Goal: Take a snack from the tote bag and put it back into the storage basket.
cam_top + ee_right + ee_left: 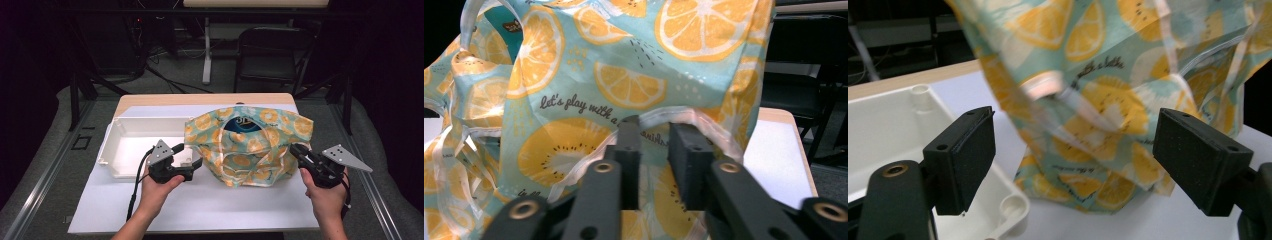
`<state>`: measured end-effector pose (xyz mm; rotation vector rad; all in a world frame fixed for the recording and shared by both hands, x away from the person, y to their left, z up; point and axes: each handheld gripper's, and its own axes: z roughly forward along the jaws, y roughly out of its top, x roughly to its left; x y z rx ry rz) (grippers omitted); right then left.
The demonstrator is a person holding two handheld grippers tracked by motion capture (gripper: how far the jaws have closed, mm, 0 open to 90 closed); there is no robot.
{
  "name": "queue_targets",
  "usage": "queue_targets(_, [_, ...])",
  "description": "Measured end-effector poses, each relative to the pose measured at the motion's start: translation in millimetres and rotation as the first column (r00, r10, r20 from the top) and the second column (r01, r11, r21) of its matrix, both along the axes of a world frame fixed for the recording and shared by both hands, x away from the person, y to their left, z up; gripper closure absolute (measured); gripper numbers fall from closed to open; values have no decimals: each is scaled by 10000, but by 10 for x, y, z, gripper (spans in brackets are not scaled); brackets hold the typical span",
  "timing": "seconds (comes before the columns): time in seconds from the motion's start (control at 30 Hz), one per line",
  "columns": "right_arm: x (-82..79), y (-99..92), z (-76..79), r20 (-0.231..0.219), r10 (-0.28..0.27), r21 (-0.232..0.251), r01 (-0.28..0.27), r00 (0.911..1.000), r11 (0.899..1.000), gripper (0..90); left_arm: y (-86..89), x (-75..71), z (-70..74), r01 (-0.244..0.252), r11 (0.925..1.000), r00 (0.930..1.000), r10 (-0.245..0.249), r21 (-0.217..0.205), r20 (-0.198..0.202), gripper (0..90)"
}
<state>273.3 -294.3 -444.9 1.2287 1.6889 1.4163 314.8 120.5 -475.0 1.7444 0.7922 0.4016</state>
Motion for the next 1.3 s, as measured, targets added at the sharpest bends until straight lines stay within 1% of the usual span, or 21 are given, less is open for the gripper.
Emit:
queue_targets(0.07, [6, 6, -9, 45, -8, -158, 9, 10000, 9999, 825, -41, 4, 12, 107, 9999, 9999, -106, -32, 30, 186])
queue_targets(0.13, [-5, 13, -14, 66, 5, -157, -4, 10000, 9999, 864, -83, 8, 18, 177, 9998, 9998, -177, -58, -14, 217])
queue_targets(0.17, [-10, 16, -14, 129, 17, -152, -15, 9999, 9999, 882, -113, 3, 18, 49, 10000, 10000, -49, -30, 47, 234])
queue_targets(0.2, [-14, 16, -11, 219, 17, -187, -13, 9998, 9998, 898, -126, 5, 22, 233, 9997, 9997, -233, -4, 33, 248])
queue_targets(0.27, [-27, 17, 0, 289, 9, -168, -4, 9996, 9999, 900, -152, -2, 31, 436, 9990, 9990, -436, -65, 21, 283])
queue_targets(0.37, [-34, 9, 3, 407, 73, -151, -67, 9991, 9999, 900, -163, -28, 53, 437, 9987, 9989, -433, -247, 154, 351])
queue_targets(0.43, [-41, 10, 4, 409, 99, -105, -95, 9991, 9999, 900, -144, -51, 72, 491, 9978, 9986, -482, -451, 199, 401])
queue_targets(0.53, [-44, 16, 7, 416, 178, -142, -172, 9990, 9998, 900, -98, -95, 103, 447, 9979, 9981, -427, -462, 447, 463])
queue_targets(0.6, [-43, 26, 7, 445, 196, -160, -189, 9988, 9997, 900, -50, -113, 113, 459, 9972, 9983, -436, -584, 399, 517])
queue_targets(0.67, [-42, 32, 4, 478, 234, -156, -227, 9986, 9996, 900, -10, -132, 101, 653, 9944, 9976, -632, -834, 276, 559])
queue_targets(0.77, [-52, 38, 1, 437, 221, -217, -212, 9988, 9995, 900, 0, -130, 81, 952, 9924, 9955, -945, -782, 118, 630])
queue_targets(0.83, [-59, 33, -4, 437, 261, -243, -250, 9987, 9994, 900, -23, -118, 83, 1008, 9916, 9949, -1007, -810, 53, 632])
queue_targets(0.87, [-60, 34, -5, 468, 293, -204, -284, 9985, 9994, 900, -33, -114, 96, 1018, 9916, 9948, -1011, -793, 125, 638])
queue_targets(0.9, [-63, 31, -1, 474, 297, -213, -287, 9984, 9994, 900, -43, -115, 118, 892, 9931, 9959, -877, -760, 233, 696])
queue_targets(0.93, [-63, 31, 6, 477, 320, -171, -312, 9984, 9994, 900, -30, -108, 149, 914, 9930, 9957, -900, -746, 221, 743])
queue_targets(1.0, [-69, 22, 31, 541, 378, -181, -369, 9978, 9992, 900, 9, -82, 204, 1015, 9899, 9948, -1006, -994, 141, 837])
queue_targets(1.07, [-76, 11, 63, 655, 332, -145, -323, 9973, 9994, 900, 58, -52, 245, 1028, 9898, 9947, -1022, -986, 110, 893])
queue_targets(1.17, [-88, -3, 72, 670, 274, -238, -259, 9974, 9994, 900, 125, -12, 272, 1056, 9905, 9944, -1042, -882, 195, 900])
queue_targets(1.2, [-96, -21, 62, 643, 169, -340, -148, 9978, 9993, 900, 148, 5, 275, 1080, 9894, 9941, -1066, -971, 195, 900])
queue_targets(1.23, [-100, -38, 45, 577, 128, -350, -107, 9983, 9993, 900, 207, 40, 283, 990, 9867, 9951, -985, -1291, 108, 900])
queue_targets(1.3, [-114, -69, 7, 423, 215, -199, -206, 9989, 9996, 900, 236, 73, 283, 1100, 9805, 9936, -1125, -1628, -58, 900])
